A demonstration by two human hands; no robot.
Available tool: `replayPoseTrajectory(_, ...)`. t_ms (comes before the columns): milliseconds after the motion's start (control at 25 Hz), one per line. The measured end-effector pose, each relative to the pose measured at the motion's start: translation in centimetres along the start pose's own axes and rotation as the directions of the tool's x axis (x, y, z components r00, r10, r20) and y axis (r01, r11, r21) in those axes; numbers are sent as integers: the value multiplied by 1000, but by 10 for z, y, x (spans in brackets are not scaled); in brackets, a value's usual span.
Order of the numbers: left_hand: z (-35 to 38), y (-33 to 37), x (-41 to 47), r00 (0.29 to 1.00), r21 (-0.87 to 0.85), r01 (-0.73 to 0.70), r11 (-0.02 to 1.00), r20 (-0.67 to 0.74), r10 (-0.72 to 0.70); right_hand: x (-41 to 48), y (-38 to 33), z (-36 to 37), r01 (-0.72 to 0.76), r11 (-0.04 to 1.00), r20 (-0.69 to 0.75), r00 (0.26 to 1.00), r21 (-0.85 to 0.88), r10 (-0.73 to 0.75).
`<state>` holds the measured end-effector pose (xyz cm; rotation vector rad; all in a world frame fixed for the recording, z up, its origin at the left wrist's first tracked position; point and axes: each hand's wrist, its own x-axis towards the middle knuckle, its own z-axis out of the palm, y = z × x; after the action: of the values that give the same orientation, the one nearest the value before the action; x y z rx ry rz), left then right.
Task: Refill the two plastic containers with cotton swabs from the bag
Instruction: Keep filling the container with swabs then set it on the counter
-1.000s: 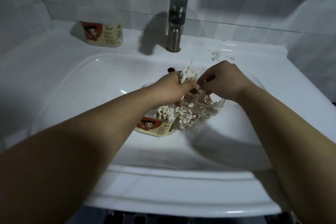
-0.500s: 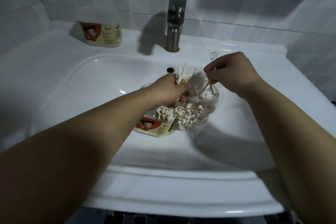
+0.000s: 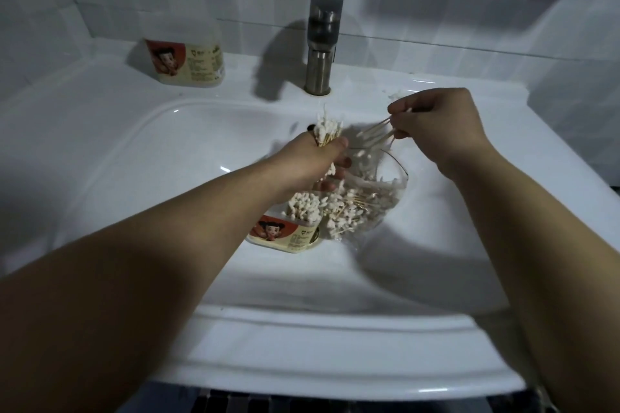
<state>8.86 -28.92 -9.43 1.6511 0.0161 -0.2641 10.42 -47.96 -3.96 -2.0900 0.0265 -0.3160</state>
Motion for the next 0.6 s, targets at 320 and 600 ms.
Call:
replayPoseTrajectory(320,1,0,0,999,-42,-2,999,-42,0,0,3,3,3,999,26,1000,50,-4)
replayPoseTrajectory(600,-1,6,-1,979,116,-202,972,-13,205,-6,-1,9,-26,974,246,969,223,-31)
